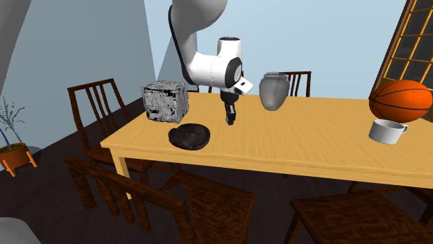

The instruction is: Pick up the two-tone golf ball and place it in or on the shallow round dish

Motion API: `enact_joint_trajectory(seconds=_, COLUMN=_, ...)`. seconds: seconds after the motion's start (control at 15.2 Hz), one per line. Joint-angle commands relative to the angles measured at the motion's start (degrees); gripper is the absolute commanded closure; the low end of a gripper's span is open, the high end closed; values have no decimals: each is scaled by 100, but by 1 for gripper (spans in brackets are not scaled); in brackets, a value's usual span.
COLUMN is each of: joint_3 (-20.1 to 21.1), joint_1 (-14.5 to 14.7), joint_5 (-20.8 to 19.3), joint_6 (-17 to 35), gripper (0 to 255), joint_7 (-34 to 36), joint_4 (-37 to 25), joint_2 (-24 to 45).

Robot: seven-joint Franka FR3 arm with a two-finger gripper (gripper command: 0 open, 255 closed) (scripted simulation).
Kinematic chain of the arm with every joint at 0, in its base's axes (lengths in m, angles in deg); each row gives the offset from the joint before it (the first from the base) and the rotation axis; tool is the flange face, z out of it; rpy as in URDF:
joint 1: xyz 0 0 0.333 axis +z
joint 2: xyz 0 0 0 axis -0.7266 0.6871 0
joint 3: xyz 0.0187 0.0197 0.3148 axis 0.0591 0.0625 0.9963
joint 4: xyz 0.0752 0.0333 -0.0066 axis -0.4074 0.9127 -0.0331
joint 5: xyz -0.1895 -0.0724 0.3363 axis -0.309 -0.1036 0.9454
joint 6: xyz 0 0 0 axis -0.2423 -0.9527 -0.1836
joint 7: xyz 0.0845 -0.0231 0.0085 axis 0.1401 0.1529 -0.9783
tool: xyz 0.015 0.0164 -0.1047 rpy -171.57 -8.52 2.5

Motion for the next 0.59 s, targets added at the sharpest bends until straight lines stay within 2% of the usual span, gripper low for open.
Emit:
enact_joint_trajectory(seconds=0.0, joint_3=57, joint_1=-41, joint_5=54, joint_6=-122, gripper=255, joint_7=-27, joint_4=-1, joint_2=-119)
enact_joint_trajectory(seconds=0.53, joint_3=247, joint_1=-188, joint_5=264, joint_6=-574, gripper=255, joint_7=-141, joint_4=-42, joint_2=-538)
